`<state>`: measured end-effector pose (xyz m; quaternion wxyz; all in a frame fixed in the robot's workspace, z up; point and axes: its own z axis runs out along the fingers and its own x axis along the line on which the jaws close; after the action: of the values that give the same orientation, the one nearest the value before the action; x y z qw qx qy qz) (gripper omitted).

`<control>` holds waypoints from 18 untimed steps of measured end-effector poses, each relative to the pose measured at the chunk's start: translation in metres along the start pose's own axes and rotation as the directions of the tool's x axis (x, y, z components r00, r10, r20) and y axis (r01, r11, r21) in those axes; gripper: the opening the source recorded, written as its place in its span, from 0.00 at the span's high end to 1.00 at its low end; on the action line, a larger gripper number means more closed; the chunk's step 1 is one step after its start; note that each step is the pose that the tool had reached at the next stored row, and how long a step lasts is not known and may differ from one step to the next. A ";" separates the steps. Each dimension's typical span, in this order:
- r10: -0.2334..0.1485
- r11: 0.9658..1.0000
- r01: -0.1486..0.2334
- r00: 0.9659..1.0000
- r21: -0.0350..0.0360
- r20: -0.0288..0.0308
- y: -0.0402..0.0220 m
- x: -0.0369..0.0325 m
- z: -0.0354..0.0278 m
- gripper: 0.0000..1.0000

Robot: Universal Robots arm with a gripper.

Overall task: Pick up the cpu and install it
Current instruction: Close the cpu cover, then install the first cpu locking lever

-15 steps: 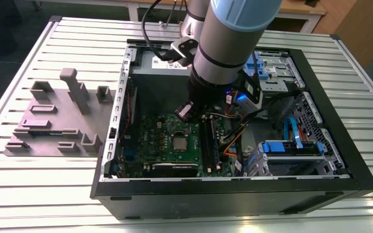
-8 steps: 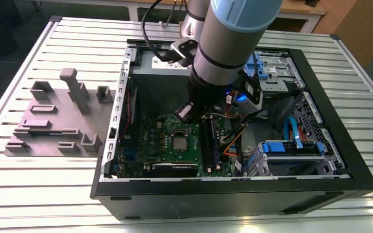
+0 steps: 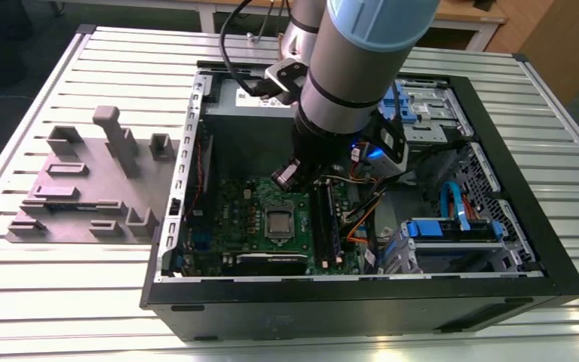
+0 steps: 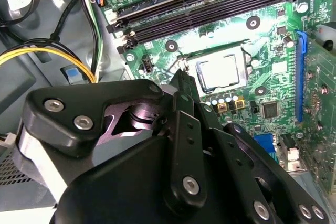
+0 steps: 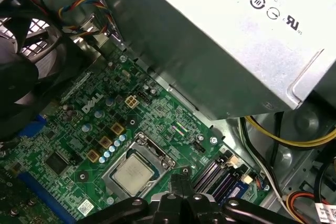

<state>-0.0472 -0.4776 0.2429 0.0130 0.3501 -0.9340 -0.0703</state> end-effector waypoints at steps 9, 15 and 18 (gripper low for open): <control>-0.001 1.000 0.001 1.000 0.000 0.000 0.0133 0.0156 0.0020 0.89; -0.003 1.000 0.003 1.000 0.000 -0.001 0.0178 0.0208 0.0027 0.89; -0.003 1.000 0.003 1.000 0.000 -0.001 0.0178 0.0209 0.0029 0.89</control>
<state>-0.0747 -0.4776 0.2420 0.0132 0.3515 -0.9334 -0.0702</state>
